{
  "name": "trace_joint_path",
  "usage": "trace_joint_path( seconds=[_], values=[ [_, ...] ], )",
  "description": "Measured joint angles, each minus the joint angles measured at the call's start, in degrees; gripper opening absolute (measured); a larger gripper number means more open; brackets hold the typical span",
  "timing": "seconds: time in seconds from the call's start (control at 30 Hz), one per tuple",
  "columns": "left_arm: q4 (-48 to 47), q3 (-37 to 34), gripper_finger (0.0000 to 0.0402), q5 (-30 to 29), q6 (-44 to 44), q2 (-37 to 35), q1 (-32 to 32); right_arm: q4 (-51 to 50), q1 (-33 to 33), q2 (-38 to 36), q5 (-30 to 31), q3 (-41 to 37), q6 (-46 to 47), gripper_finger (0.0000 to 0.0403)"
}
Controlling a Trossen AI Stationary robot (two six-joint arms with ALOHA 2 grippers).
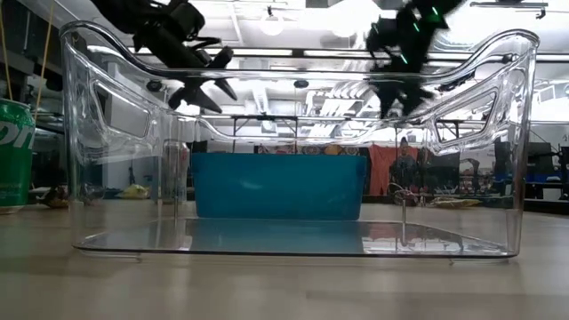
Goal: Sort candy
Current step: Put the yellow candy into the light blue bin
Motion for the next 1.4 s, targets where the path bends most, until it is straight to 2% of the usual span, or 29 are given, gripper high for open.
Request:
trace_joint_path(
  seconds=[0.13,0.27,0.5,0.77,0.9,0.97,1.1,1.13,1.23,1.4],
  values=[
    [-0.1,0.0,0.0216,-0.1,0.0,0.0,-2.0,4.0,-5.2,-2.3,0.2,-13.6,6.6,0.0291],
    [-0.1,0.0,0.0216,-0.6,-0.4,0.0,-3.1,8.4,-8.2,-1.6,1.6,-21.2,9.5,0.0291],
    [0.0,0.0,0.0216,-0.8,-1.4,0.0,-3.2,15.3,-10.6,4.0,6.5,-23.9,11.7,0.0291],
    [0.0,0.0,0.0216,-0.8,-3.1,0.0,-3.6,15.5,-11.9,9.9,8.6,-23.9,9.6,0.0284],
    [0.0,0.0,0.0216,-0.8,-3.5,0.0,-3.6,14.7,-10.8,10.2,8.9,-24.2,7.2,0.0232],
    [0.0,0.0,0.0216,-0.8,-3.5,0.0,-3.6,14.3,-10.4,10.2,9.1,-24.5,6.5,0.018],
    [0.0,0.0,0.0216,-0.8,-4.7,0.0,-3.6,12.7,-9.9,10.0,8.1,-24.6,6.0,0.0039],
    [0.2,0.0,0.0216,-0.7,-4.9,0.0,-3.6,12.7,-9.7,9.6,7.1,-24.6,5.4,0.0022],
    [1.3,-0.1,0.0216,1.0,-4.4,-0.4,-3.6,11.4,-8.2,6.3,5.2,-24.3,5.4,0.0026],
    [7.0,-0.1,0.0216,5.3,-0.5,-2.3,-4.2,11.5,-3.3,-6.2,3.5,-20.4,6.6,0.0006]
  ],
)
